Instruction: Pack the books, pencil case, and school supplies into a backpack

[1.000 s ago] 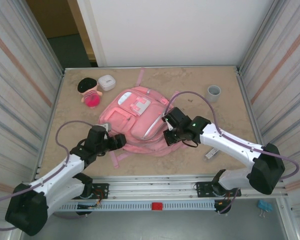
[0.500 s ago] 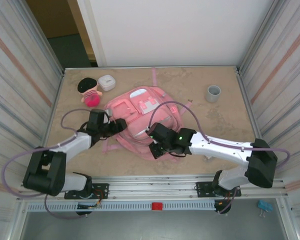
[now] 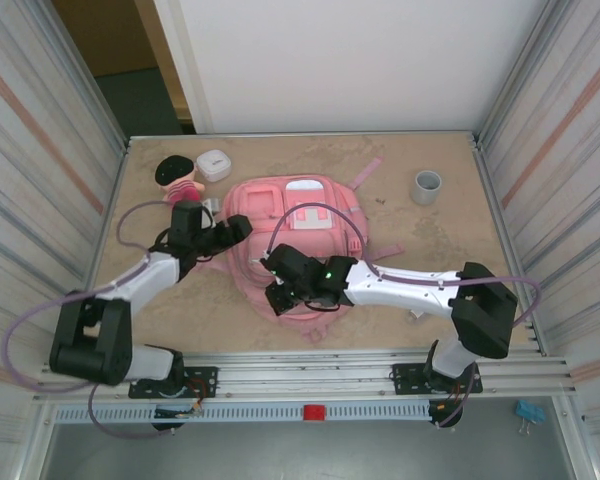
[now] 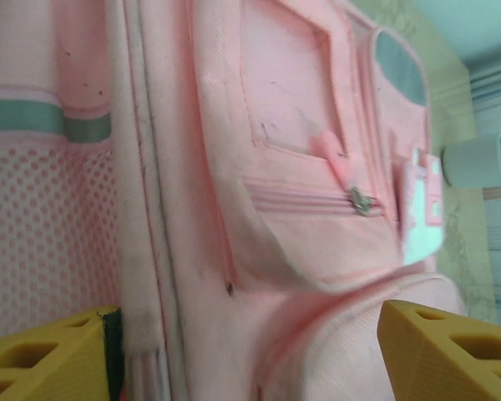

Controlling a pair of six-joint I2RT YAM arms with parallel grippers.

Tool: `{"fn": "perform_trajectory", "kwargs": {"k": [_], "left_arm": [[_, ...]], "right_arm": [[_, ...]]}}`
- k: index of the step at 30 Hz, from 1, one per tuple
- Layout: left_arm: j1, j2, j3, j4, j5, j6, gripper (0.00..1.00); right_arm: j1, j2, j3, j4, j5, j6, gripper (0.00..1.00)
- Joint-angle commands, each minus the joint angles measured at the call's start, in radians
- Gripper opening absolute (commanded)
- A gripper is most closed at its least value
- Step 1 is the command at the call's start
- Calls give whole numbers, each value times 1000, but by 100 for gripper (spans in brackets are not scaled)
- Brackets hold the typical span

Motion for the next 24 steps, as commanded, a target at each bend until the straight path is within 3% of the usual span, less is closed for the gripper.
{"fn": "perform_trajectory", "kwargs": {"k": [1, 5, 10, 19, 24], "left_arm": [[-4, -179, -40, -128, -20, -30, 79], [-7, -373, -97, -218, 6, -99, 75], [-26, -592, -206, -240, 58, -308, 67], [-71, -982, -417, -317, -14, -770, 58], [-93, -1123, -489, -364, -26, -920, 55]], "right_arm": [[-18, 20, 48, 101, -15, 15, 0], [-20, 25, 47, 103, -26, 11, 0], [-22, 31, 50, 106, -28, 6, 0], [-21, 57, 78, 95, -29, -3, 0], [-19, 67, 82, 100, -36, 3, 0]]}}
